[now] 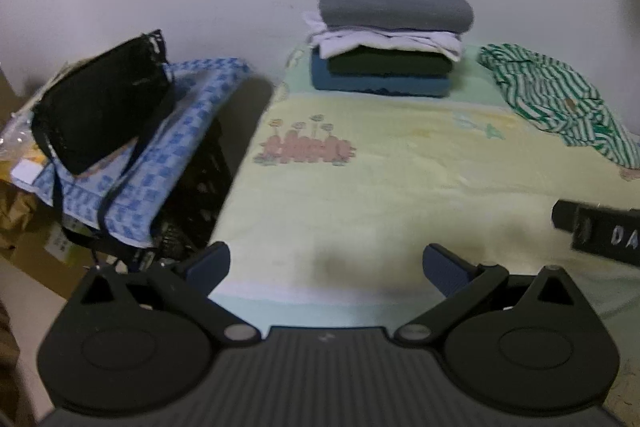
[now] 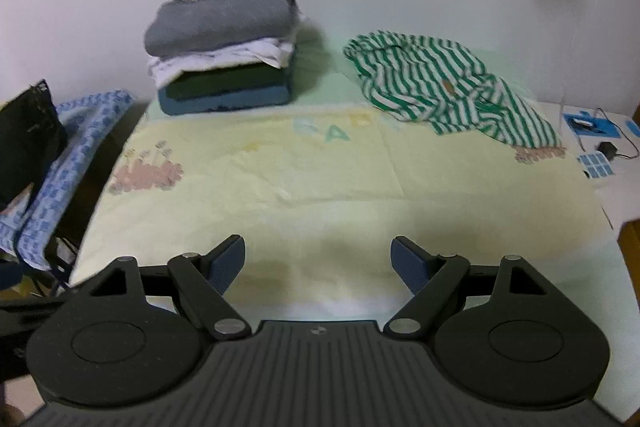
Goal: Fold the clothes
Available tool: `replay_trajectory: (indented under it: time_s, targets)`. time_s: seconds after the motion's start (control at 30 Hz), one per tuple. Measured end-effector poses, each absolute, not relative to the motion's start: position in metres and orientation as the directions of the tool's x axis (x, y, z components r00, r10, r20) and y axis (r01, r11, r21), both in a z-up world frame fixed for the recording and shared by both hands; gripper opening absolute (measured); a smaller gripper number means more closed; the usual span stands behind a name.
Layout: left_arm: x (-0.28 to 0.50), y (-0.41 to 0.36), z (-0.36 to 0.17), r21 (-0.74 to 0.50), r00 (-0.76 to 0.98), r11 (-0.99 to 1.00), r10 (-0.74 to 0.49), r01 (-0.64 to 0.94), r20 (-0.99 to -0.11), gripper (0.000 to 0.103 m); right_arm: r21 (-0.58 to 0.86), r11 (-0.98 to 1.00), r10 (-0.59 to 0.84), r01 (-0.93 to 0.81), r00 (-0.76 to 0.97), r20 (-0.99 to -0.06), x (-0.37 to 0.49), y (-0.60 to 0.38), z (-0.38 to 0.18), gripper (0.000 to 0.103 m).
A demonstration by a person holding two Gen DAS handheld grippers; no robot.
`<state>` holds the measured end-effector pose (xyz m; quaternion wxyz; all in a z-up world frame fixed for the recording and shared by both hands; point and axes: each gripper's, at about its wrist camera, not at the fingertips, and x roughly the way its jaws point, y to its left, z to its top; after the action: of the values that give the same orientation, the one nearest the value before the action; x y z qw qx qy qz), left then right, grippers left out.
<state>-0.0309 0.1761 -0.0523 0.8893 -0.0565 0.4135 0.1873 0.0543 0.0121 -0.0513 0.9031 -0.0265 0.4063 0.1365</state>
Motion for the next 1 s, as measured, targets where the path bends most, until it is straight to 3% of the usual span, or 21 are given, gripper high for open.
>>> replay_trajectory:
  time_s: [0.27, 0.53, 1.0]
  targets:
    - [-0.024, 0.193, -0.064, 0.013, 0.55, 0.91, 0.262, -0.415, -0.793, 0.103, 0.032, 0.961, 0.216, -0.275, 0.672, -0.709, 0.048, 0.029, -0.048, 0.083]
    - [-0.023, 0.187, -0.055, 0.055, 0.58, 0.915, 0.3, -0.401, -0.758, 0.103, -0.033, 0.963, 0.179, -0.267, 0.728, -0.662, 0.046, 0.034, -0.042, 0.083]
    - [-0.022, 0.18, -0.051, 0.067, 0.587, 0.918, 0.304, -0.39, -0.75, 0.103, -0.004, 0.959, 0.203, -0.284, 0.698, -0.687, 0.046, 0.034, -0.039, 0.083]
